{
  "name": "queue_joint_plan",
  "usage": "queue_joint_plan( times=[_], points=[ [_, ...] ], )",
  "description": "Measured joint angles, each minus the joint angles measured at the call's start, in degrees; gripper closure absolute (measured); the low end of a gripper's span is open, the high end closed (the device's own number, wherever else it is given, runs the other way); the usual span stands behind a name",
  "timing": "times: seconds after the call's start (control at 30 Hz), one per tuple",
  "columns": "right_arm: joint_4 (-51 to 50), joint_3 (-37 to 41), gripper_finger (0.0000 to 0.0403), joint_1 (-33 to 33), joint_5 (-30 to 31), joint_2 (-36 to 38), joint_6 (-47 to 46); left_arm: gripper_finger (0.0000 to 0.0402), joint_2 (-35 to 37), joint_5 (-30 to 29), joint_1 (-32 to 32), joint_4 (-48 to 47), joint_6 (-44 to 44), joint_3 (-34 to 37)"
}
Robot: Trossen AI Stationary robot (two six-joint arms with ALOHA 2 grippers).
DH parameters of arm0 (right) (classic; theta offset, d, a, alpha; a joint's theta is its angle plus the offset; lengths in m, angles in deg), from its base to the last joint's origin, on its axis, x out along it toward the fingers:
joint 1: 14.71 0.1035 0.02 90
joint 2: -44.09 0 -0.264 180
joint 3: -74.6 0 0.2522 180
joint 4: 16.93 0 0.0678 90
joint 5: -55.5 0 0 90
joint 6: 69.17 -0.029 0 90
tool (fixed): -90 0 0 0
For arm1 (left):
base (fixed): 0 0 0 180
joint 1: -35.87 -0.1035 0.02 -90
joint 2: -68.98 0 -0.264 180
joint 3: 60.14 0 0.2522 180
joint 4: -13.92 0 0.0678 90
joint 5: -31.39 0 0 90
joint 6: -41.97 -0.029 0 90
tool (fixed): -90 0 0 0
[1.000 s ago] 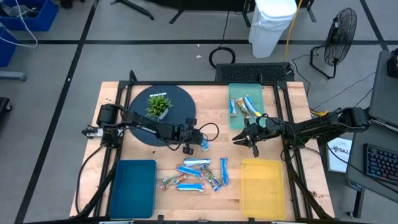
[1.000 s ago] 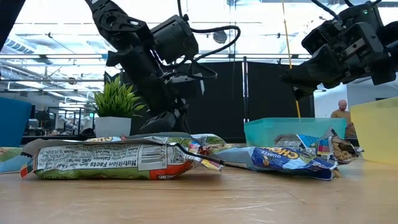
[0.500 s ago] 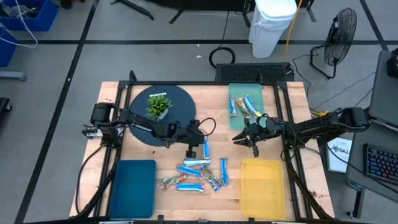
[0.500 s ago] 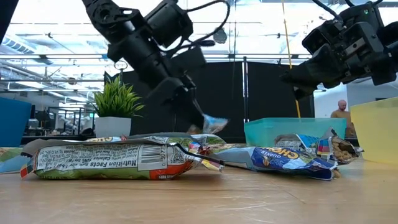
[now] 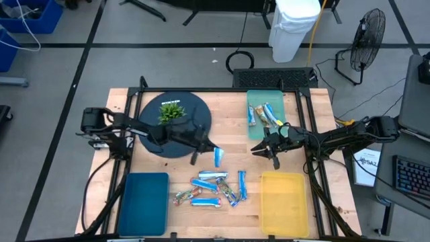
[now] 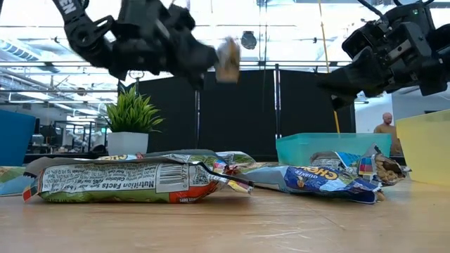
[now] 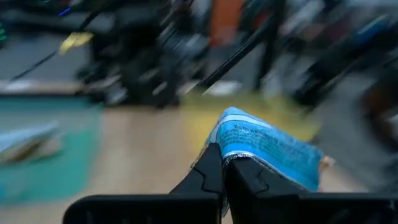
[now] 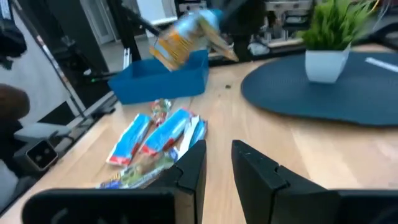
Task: Pick and place Granola Bars by type
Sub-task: Put the yellow granola bar into the green bin
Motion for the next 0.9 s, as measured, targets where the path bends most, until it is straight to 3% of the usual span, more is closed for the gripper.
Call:
queue_joint_plan(
  times=[0.1,0.3,0.53,0.73,0.9],
  points=[
    [0.6,0.0,0.0332,0.0,2.3,0.0,0.0,0.0397,0.1,6.7,-1.5,11.1,10.7,1.8],
    [1.3,0.0,0.0332,0.0,5.4,0.0,0.4,0.0397,0.0,6.9,-4.0,15.0,26.4,3.6],
    [4.5,0.0,0.0332,0.0,6.8,0.0,1.4,0.0397,-0.6,5.5,-4.1,14.2,24.4,3.7],
    [8.6,-2.5,0.0329,3.5,8.2,-1.5,13.4,0.0397,-0.7,5.6,-4.1,14.4,24.6,3.7],
    [6.4,-9.8,0.0280,8.9,8.3,-6.1,22.0,0.0397,-0.7,5.6,-4.1,14.4,24.6,3.7]
  ],
)
